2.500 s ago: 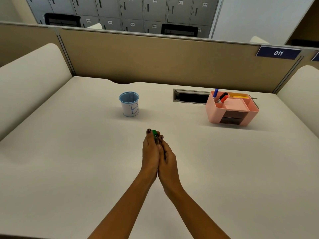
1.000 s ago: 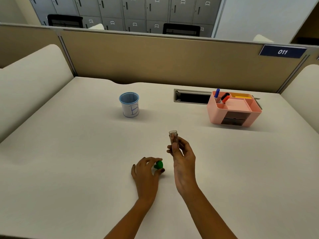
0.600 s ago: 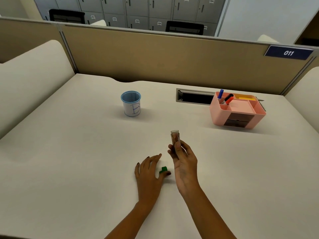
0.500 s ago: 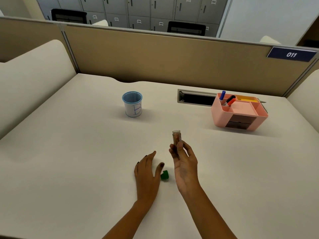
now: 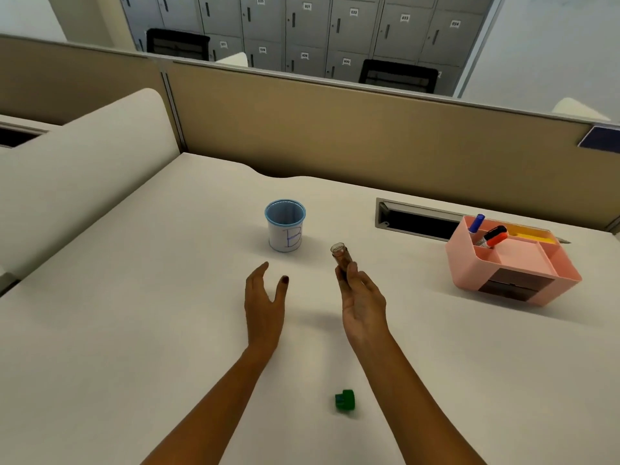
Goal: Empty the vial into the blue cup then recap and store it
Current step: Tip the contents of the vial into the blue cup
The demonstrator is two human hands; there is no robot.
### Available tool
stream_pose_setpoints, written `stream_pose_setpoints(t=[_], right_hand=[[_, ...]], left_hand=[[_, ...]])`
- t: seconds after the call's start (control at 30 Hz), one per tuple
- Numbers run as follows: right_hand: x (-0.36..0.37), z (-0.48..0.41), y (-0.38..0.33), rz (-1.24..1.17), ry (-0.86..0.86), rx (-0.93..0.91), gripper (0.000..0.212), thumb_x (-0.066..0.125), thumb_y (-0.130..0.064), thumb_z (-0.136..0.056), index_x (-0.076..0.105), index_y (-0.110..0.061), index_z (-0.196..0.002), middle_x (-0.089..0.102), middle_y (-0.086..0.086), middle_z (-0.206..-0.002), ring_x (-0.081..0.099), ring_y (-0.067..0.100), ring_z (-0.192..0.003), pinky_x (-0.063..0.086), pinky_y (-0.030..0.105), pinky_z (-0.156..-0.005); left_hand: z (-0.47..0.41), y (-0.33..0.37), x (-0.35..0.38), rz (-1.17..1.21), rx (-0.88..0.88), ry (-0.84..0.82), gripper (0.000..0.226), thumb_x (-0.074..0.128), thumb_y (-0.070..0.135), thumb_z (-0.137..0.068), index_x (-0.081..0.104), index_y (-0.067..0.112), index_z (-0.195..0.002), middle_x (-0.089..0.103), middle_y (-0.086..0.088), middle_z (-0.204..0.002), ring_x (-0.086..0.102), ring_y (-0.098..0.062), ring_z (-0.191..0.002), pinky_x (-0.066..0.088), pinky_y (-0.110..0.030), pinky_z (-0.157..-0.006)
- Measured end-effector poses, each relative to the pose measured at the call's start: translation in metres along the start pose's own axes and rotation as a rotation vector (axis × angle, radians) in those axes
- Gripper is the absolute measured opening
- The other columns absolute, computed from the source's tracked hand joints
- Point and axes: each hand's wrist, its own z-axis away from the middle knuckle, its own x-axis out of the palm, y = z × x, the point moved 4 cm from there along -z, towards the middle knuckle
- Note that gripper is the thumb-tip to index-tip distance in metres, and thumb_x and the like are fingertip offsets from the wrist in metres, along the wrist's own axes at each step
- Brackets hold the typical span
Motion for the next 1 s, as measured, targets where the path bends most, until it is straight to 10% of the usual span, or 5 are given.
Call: stream_pose_setpoints(t=[0.27, 0.57, 0.77, 1.0], right_hand=[[0.051, -0.062, -0.006, 0.153, 0.092, -0.166, 0.035, 0.074, -0.012, -0.081, 0.063, 0.001, -0.112, 0.070, 0.014, -0.110, 0.073, 0.016, -0.079, 0.055, 0.023, -0.079], [0.093, -0.124, 0.000, 0.441, 0.117, -0.352, 0.026, 0.077, -0.019, -0.079, 0.062, -0.021, -0.100, 0.069, -0.002, -0.104, 0.067, 0.020, -0.101, 0.052, 0.034, -0.095], [0.108, -0.143, 0.005, 0.673, 0.037, -0.526, 0.034, 0.077, -0.020, -0.079, 0.059, -0.020, -0.108, 0.064, -0.011, -0.098, 0.062, -0.008, -0.077, 0.046, 0.002, -0.066], [0.121, -0.148, 0.006, 0.763, -0.059, -0.676, 0.055, 0.079, -0.014, -0.076, 0.040, -0.025, -0.112, 0.063, -0.011, -0.096, 0.066, -0.007, -0.072, 0.050, 0.004, -0.068]], left_hand=[[-0.078, -0.014, 0.027, 0.000, -0.084, 0.010, 0.074, 0.072, 0.027, -0.079, 0.031, 0.020, -0.140, 0.038, -0.006, -0.147, 0.039, -0.024, -0.132, 0.037, -0.041, -0.109], [-0.116, -0.028, 0.059, -0.008, -0.002, -0.039, 0.083, 0.074, 0.032, -0.075, 0.027, 0.020, -0.142, 0.037, -0.003, -0.149, 0.037, -0.020, -0.134, 0.031, -0.025, -0.101], [-0.120, -0.030, 0.062, 0.005, 0.048, -0.009, 0.079, 0.074, 0.035, -0.075, 0.033, 0.018, -0.140, 0.045, -0.003, -0.143, 0.044, -0.017, -0.129, 0.037, -0.025, -0.102], [-0.127, -0.026, 0.063, 0.018, 0.043, -0.021, 0.070, 0.074, 0.024, -0.077, 0.039, 0.011, -0.135, 0.051, -0.008, -0.137, 0.050, -0.022, -0.123, 0.044, -0.035, -0.103]])
